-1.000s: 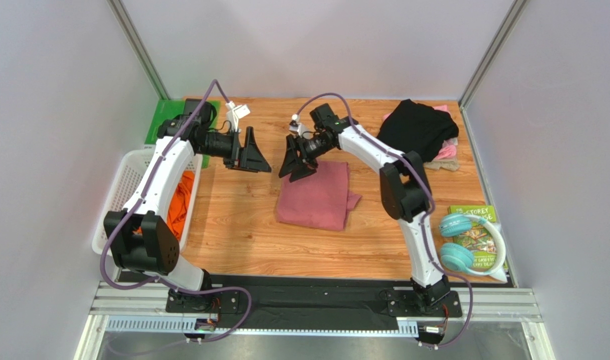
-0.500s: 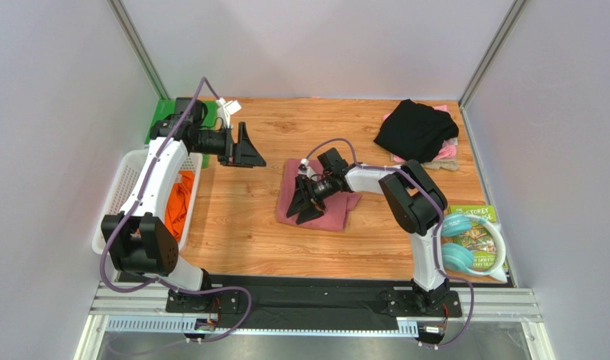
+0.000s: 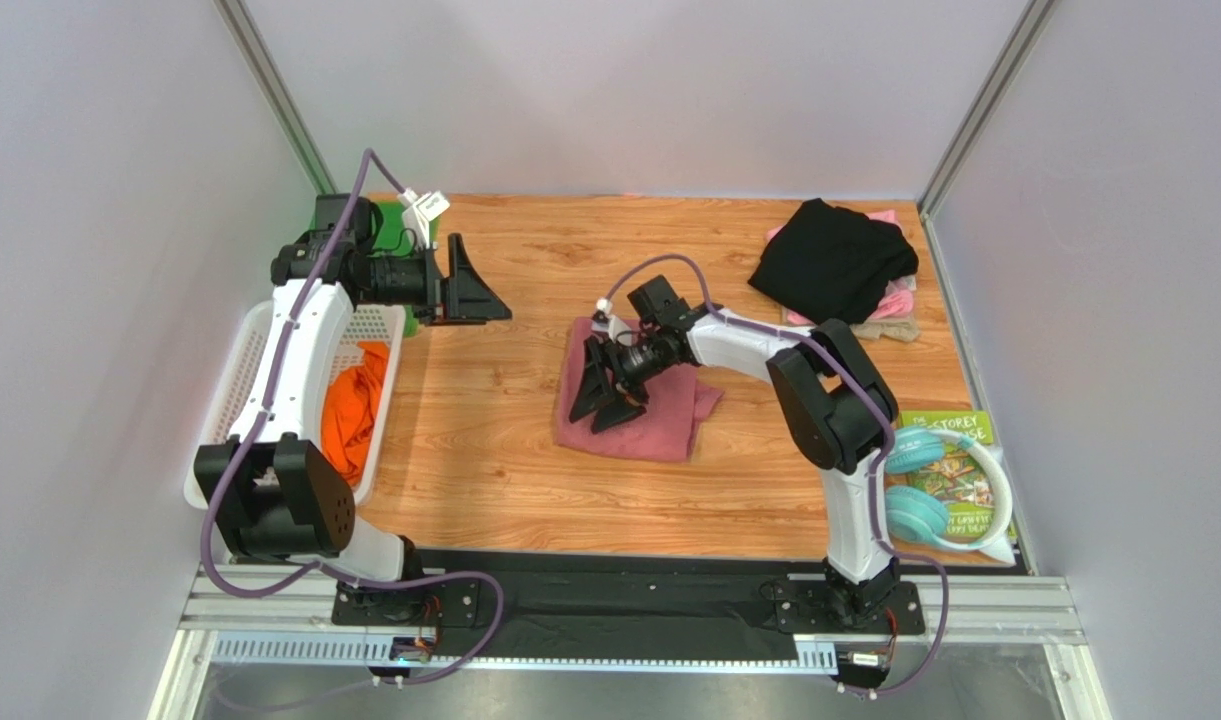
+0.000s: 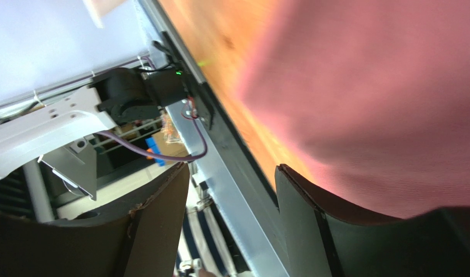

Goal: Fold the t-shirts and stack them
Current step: Smooth out wrinkles on the folded tshirt

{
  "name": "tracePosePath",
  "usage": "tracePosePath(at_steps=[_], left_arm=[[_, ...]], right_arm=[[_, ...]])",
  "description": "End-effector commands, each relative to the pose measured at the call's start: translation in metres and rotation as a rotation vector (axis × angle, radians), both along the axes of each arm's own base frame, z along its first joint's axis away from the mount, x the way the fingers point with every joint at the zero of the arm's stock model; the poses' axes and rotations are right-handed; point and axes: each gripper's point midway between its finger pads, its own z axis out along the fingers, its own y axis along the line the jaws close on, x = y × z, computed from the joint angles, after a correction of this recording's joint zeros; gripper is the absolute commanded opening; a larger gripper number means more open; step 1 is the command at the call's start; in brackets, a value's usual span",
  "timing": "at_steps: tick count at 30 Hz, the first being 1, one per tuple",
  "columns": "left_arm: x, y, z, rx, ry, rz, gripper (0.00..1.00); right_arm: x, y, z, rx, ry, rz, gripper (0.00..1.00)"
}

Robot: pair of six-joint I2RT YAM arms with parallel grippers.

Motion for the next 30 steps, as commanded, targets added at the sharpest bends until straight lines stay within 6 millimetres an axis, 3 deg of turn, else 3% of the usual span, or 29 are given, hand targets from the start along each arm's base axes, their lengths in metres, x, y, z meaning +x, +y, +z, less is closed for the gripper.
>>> tracePosePath(at_steps=[1, 9, 15, 19, 21, 23, 26, 30], left_arm=[[-0.004, -0.003, 0.018, -0.025, -0.059, -0.028, 1.0], [-0.004, -0.002, 0.017, -0.023, -0.061, -0.029, 1.0], [-0.003, -0.003, 0.015, -0.03, -0.05, -0.036, 1.0], [-0.004, -0.003, 0.015, -0.029, -0.051, -0.038, 1.0], [-0.006, -0.003, 0.016, -0.032, -0.051, -0.04, 1.0], [-0.006, -0.003, 0.017, -0.033, -0.052, -0.041, 1.0], [-0.008, -0.004, 0.018, -0.039, -0.053, -0.045, 1.0], [-0.009, -0.005, 0.021, -0.047, -0.055, -0.047, 1.0]], right_arm=[[0.005, 0.022, 0.065, 0.089, -0.173, 0.052, 0.63], [-0.002, 0.036, 0.035, 0.082, -0.111, 0.073, 0.63], [-0.002, 0.039, -0.009, 0.043, -0.049, 0.072, 0.62], [-0.008, 0.033, -0.049, -0.029, 0.006, 0.071, 0.62], [-0.012, 0.028, -0.059, -0.052, 0.015, 0.07, 0.61], [-0.013, 0.027, -0.059, -0.058, 0.013, 0.071, 0.61], [-0.012, 0.028, -0.041, -0.041, -0.014, 0.075, 0.61], [-0.008, 0.04, 0.015, 0.034, -0.099, 0.093, 0.61]])
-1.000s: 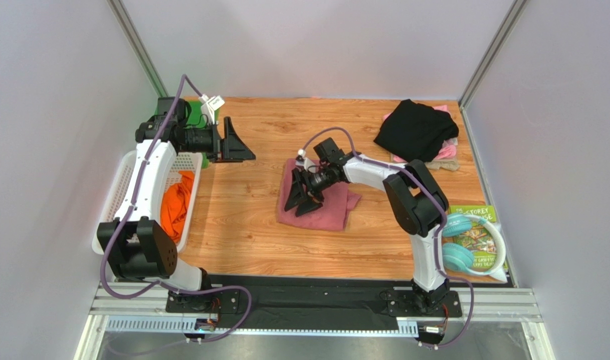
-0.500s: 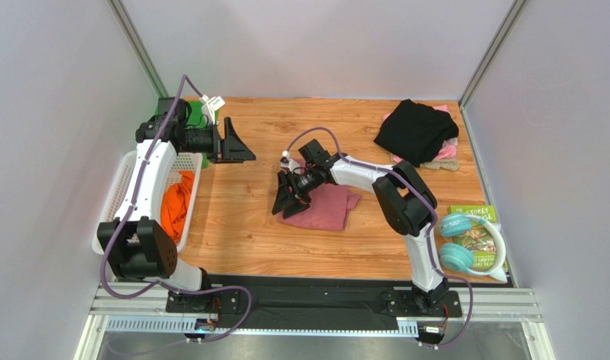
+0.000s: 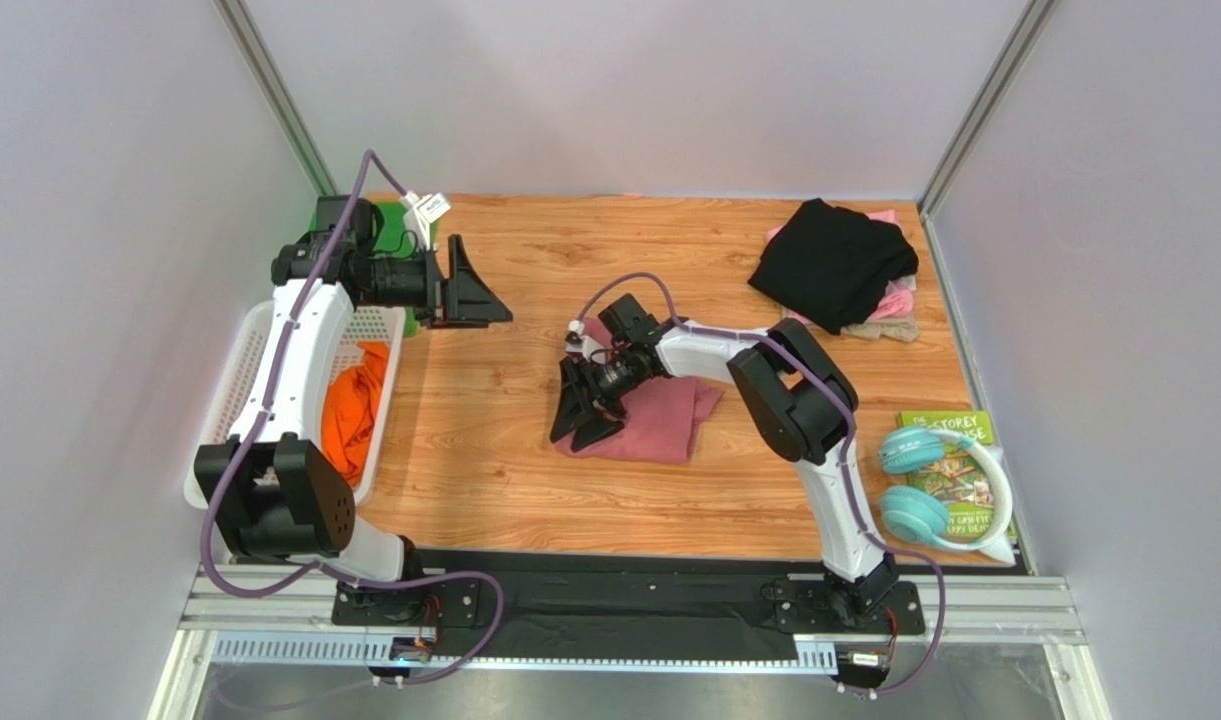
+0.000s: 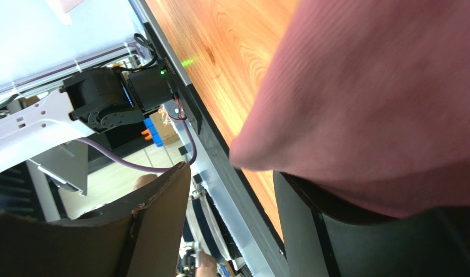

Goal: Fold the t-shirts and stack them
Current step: Smooth out wrinkles on the folded tshirt

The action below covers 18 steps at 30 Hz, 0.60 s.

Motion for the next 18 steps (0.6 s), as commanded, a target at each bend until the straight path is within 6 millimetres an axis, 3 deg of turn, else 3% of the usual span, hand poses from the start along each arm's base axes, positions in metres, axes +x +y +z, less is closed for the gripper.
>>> tracePosePath(at_steps=[1, 5, 11, 18], left_arm=[[-0.003, -0.002, 0.02, -0.027, -0.078, -0.032, 1.0], [-0.004, -0.003, 0.021, -0.027, -0.081, -0.031, 1.0], [-0.004, -0.002, 0.019, -0.024, -0.079, -0.031, 1.0], [-0.004, -0.002, 0.017, -0.025, -0.068, -0.033, 1.0]], right_arm=[[0.001, 0.01, 0.049, 0.046, -0.127, 0.021, 0.61], [-0.002, 0.022, 0.064, 0.072, -0.144, 0.05, 0.62], [-0.004, 0.031, 0.04, 0.067, -0.093, 0.052, 0.61], [-0.004, 0.032, -0.002, 0.026, -0.029, 0.053, 0.61]])
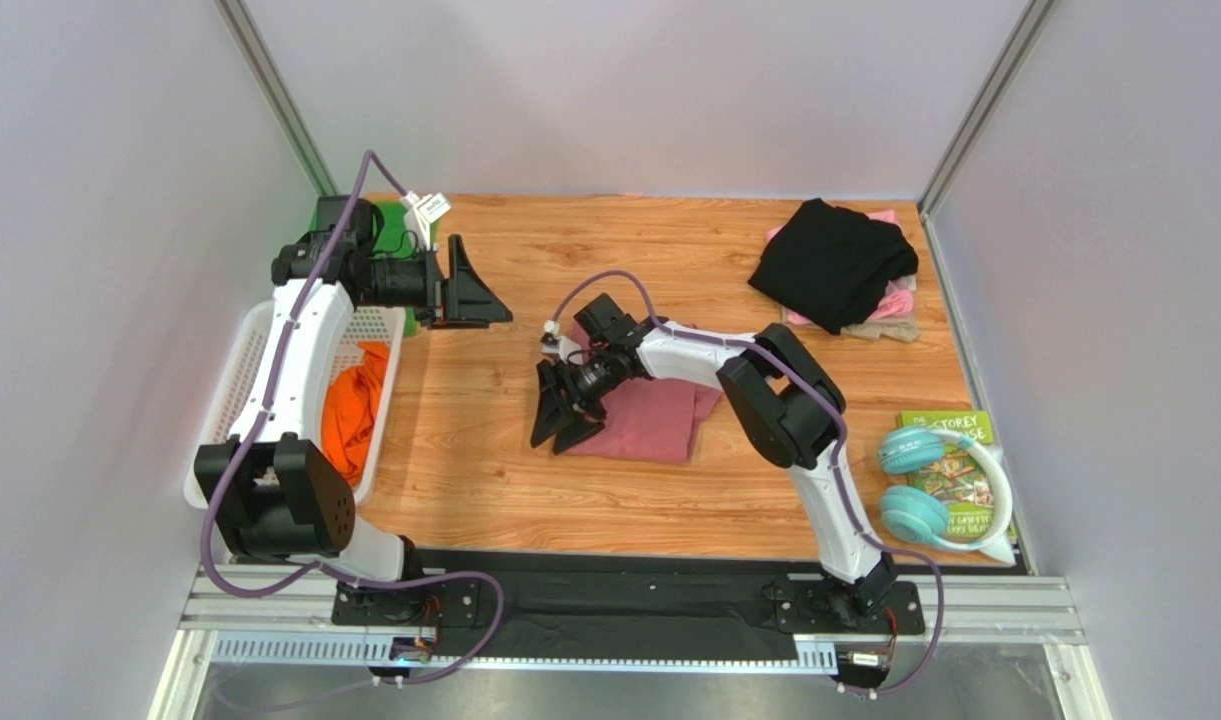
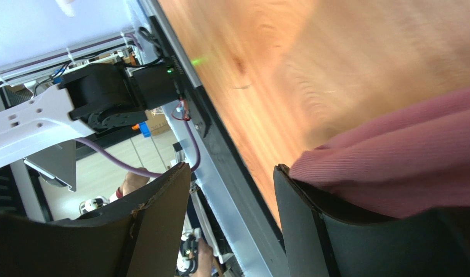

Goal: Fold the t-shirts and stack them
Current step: Smooth out wrinkles on the folded tshirt

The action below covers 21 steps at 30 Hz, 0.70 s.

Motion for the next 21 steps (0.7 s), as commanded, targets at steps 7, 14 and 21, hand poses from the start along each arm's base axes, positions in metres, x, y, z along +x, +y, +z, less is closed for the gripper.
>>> tracePosePath(at_steps=[7, 14, 21], left_arm=[[-0.007, -0.001, 0.016, -0.01, -0.086, -0.042, 1.0], [-0.011, -0.002, 0.021, -0.02, -0.092, -0.048, 1.0], [-0.013, -0.003, 0.027, -0.026, -0.102, -0.045, 1.0]], right_arm=[[0.002, 0.006, -0.049, -0.013, 0.089, -0.005, 0.59], [0.012, 0.006, 0.017, 0.081, -0.01, 0.014, 0.61], [0.1, -0.048, 0.08, 0.142, -0.13, -0.181, 0.62]])
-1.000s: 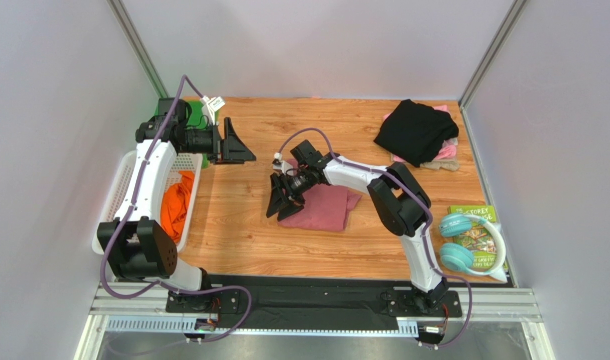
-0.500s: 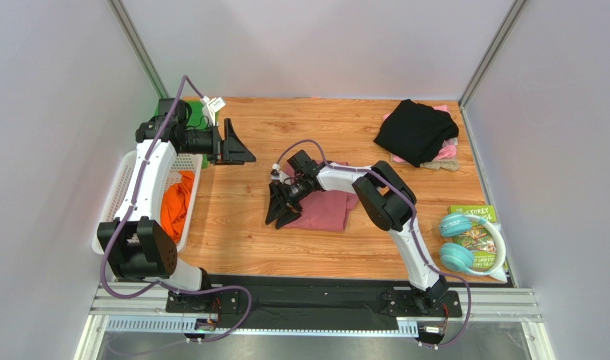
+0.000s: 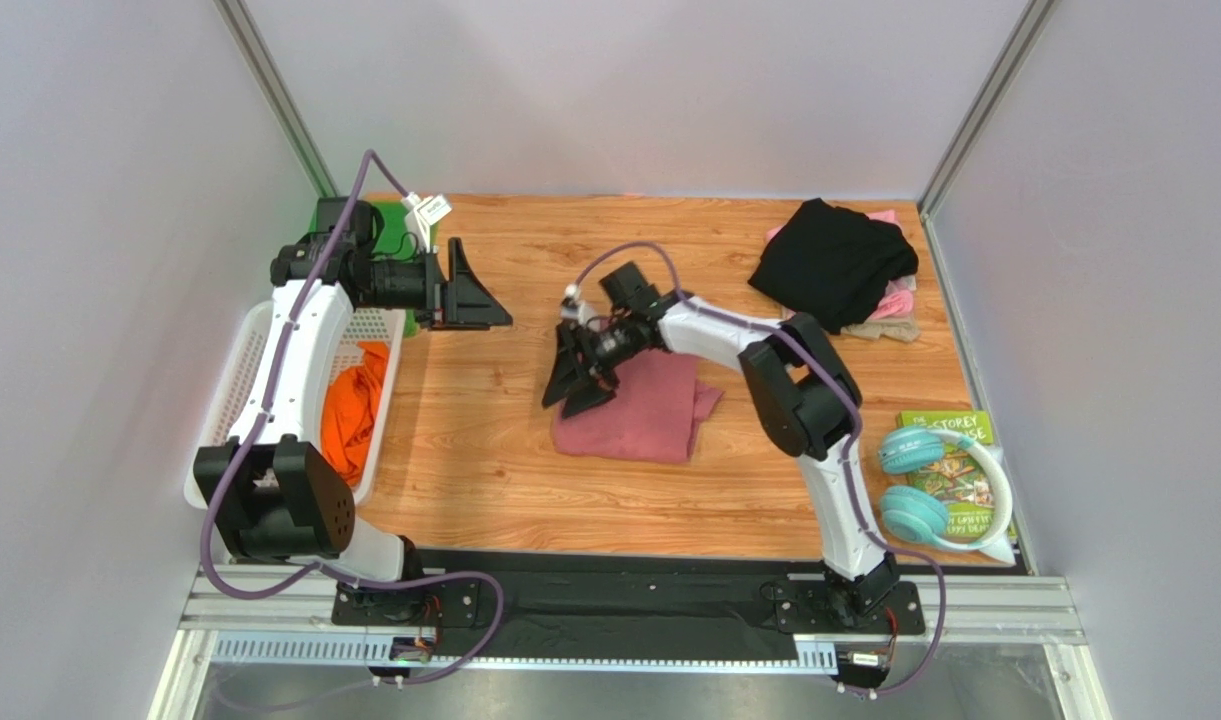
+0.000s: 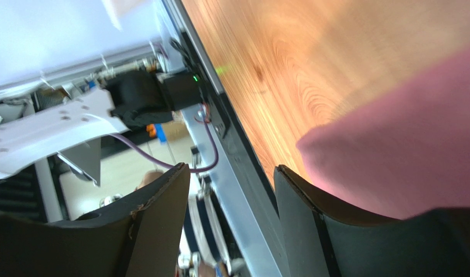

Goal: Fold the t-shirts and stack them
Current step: Smooth out wrinkles on the folded tshirt

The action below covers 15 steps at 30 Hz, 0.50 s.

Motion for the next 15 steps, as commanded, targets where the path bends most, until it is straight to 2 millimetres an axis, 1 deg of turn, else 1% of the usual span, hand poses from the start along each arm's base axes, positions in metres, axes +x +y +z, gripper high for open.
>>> tracePosePath(at_steps=[1, 2, 3, 4, 5, 6, 7, 8, 9, 10, 12, 13, 15], left_arm=[[-0.008, -0.002, 0.027, -0.022, -0.093, -0.022, 1.0], [-0.009, -0.002, 0.026, -0.019, -0.095, -0.02, 1.0], [-0.009, -0.002, 0.027, -0.02, -0.093, -0.02, 1.0], [-0.009, -0.002, 0.027, -0.018, -0.098, -0.018, 1.0], [-0.009, -0.002, 0.027, -0.018, -0.096, -0.02, 1.0], [-0.009, -0.002, 0.028, -0.019, -0.094, -0.017, 1.0], [-0.009, -0.002, 0.028, -0.021, -0.094, -0.017, 1.0], [-0.009, -0.002, 0.028, -0.021, -0.092, -0.017, 1.0], [-0.008, -0.002, 0.028, -0.022, -0.09, -0.016, 1.0], [-0.008, -0.002, 0.03, -0.021, -0.094, -0.018, 1.0], [-0.008, -0.002, 0.031, -0.021, -0.097, -0.018, 1.0], [-0.008, -0.002, 0.031, -0.021, -0.097, -0.016, 1.0], [-0.008, -0.002, 0.032, -0.02, -0.099, -0.016, 1.0]], right_arm=[[0.078, -0.044, 0.061, 0.073, -0.16, -0.167, 0.62], [0.097, -0.06, 0.055, 0.062, -0.149, -0.217, 0.62], [0.105, -0.068, 0.05, 0.057, -0.143, -0.237, 0.62], [0.111, -0.073, 0.039, 0.046, -0.12, -0.25, 0.62], [0.121, -0.083, 0.033, 0.035, -0.112, -0.279, 0.62], [0.126, -0.087, 0.027, 0.028, -0.104, -0.288, 0.62], [0.128, -0.09, 0.011, 0.012, -0.076, -0.291, 0.62], [0.131, -0.096, 0.003, -0.005, -0.054, -0.301, 0.62], [0.133, -0.096, -0.004, -0.011, -0.047, -0.302, 0.62], [0.134, -0.098, -0.019, -0.03, -0.021, -0.306, 0.61], [0.131, -0.099, -0.036, -0.049, 0.011, -0.304, 0.61], [0.129, -0.1, -0.049, -0.065, 0.033, -0.304, 0.61], [0.126, -0.102, -0.06, -0.081, 0.053, -0.304, 0.61]])
